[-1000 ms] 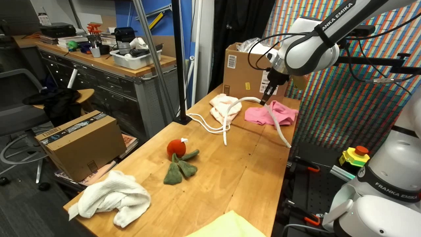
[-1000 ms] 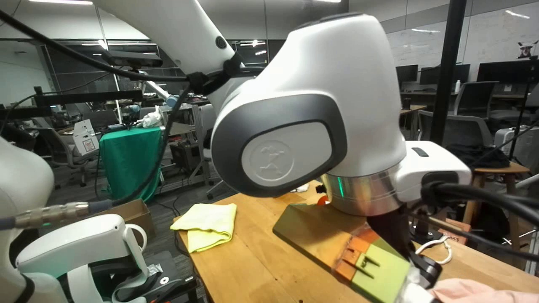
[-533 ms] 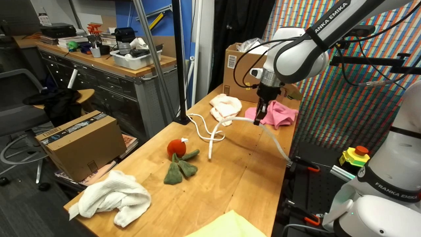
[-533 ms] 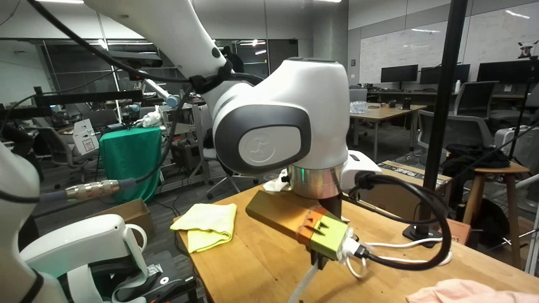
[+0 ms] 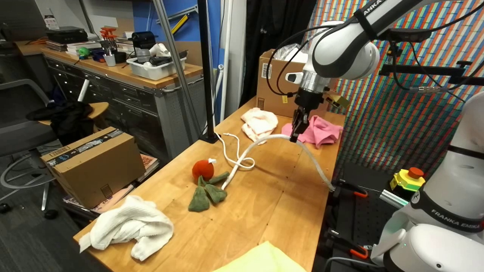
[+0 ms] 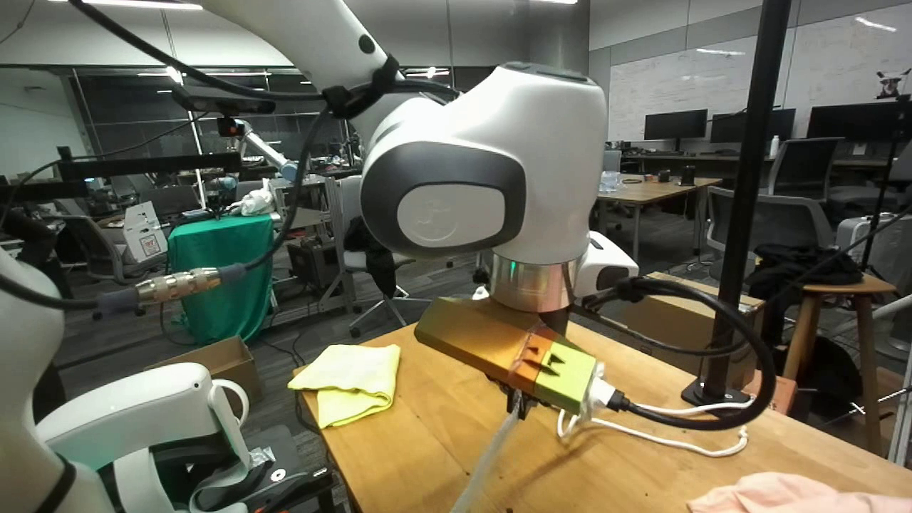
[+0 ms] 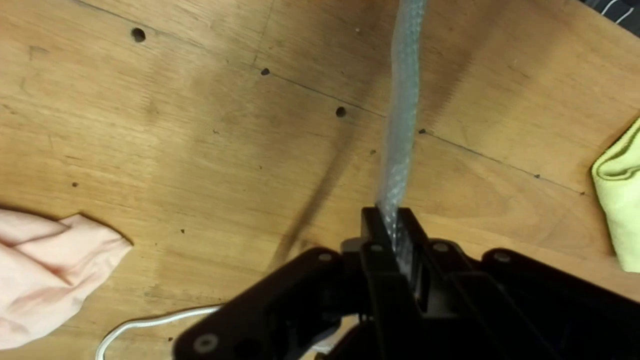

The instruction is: Separate the objects on the heap

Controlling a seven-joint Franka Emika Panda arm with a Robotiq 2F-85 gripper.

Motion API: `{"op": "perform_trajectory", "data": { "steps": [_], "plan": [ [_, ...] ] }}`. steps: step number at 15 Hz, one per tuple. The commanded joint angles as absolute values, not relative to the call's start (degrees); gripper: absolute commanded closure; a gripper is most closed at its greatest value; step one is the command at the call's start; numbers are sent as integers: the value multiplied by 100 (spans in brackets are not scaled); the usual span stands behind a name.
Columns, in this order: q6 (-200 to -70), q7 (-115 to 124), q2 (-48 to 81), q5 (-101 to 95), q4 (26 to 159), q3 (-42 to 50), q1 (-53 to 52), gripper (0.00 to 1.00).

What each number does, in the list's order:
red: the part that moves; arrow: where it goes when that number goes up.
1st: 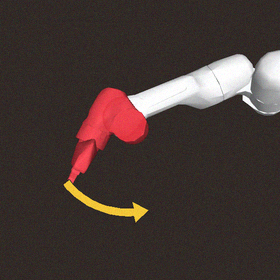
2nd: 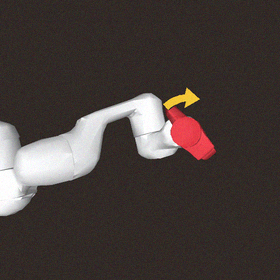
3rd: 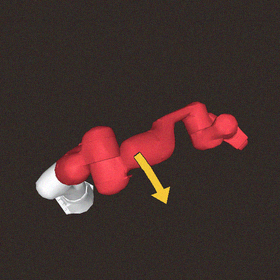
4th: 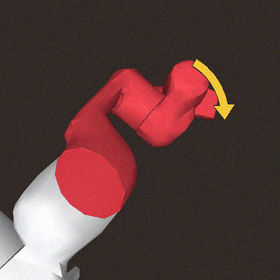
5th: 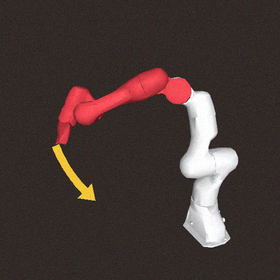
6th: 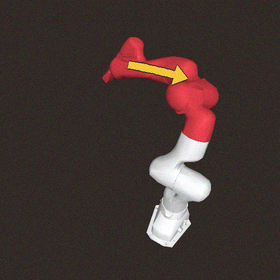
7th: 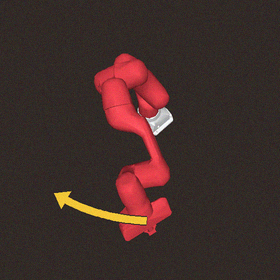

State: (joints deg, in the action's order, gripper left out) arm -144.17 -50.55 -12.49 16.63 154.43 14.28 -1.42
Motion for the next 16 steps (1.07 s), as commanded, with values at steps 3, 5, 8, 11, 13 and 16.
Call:
{"op": "perform_trajectory", "data": {
  "steps": [3, 5, 8, 11, 13, 16],
  "plan": [
    [-13755, -5779, -1815, 2174, 15258, 1755, 62, 97],
    [-13638, -5924, -1991, 2223, 15251, 1848, 119, 97],
    [-13520, -6075, -2220, 2264, 15244, 1957, 165, 97],
    [-13462, -6136, -2438, 2296, 15249, 2019, 150, 97],
    [-13461, -6128, -2598, 2309, 15249, 2018, 133, 97],
    [-13533, -6001, -2861, 2313, 15234, 1969, 116, 97]
  ]
}}
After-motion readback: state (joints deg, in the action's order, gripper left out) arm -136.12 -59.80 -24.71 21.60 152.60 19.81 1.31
